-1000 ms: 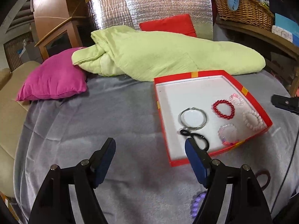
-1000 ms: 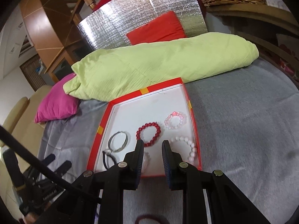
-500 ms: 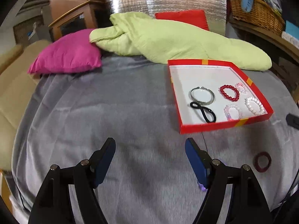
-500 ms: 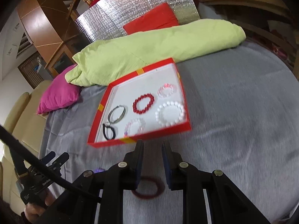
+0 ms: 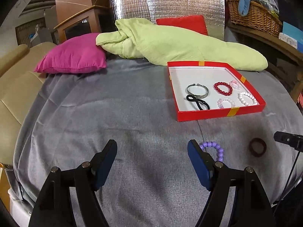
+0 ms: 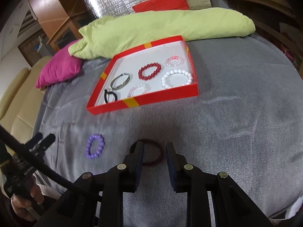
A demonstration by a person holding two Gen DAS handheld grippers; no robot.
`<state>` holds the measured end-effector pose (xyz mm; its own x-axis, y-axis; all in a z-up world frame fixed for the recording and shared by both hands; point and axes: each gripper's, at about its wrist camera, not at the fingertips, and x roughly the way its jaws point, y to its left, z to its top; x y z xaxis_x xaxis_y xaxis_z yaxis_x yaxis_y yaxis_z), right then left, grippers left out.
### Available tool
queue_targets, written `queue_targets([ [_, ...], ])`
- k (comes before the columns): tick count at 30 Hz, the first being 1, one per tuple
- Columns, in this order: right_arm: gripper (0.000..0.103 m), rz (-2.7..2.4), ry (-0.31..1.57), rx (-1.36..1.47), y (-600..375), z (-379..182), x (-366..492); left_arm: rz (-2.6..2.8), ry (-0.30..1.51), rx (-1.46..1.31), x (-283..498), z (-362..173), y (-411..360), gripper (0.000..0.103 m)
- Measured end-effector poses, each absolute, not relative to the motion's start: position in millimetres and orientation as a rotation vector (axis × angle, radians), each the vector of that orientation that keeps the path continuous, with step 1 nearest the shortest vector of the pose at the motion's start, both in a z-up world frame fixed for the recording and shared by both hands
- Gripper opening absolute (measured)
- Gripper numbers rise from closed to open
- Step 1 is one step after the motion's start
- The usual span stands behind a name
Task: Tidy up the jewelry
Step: 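Move the left tool toward the purple bracelet while the right tool approaches the dark red band, then close the right tool on the dark red band while the left tool lowers over the purple bracelet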
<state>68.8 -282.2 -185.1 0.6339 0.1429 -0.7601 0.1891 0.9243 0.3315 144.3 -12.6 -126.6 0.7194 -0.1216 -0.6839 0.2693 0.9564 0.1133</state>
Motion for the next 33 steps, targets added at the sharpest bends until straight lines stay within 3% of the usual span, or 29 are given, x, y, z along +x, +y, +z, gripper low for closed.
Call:
queue_targets([
  [22, 0.028, -0.096, 1.01, 0.275, -265, -219, 91, -0.235, 0.716, 0.277, 138, -130, -26, 0.078],
  [26, 0.012, -0.127, 0.999, 0.201, -259, -219, 92, -0.232, 0.722, 0.283, 139, -132, -27, 0.078],
  [33, 0.009, -0.131, 0.975, 0.237, -266, -215, 89, -0.178, 0.699, 0.297, 139, -130, -21, 0.078],
])
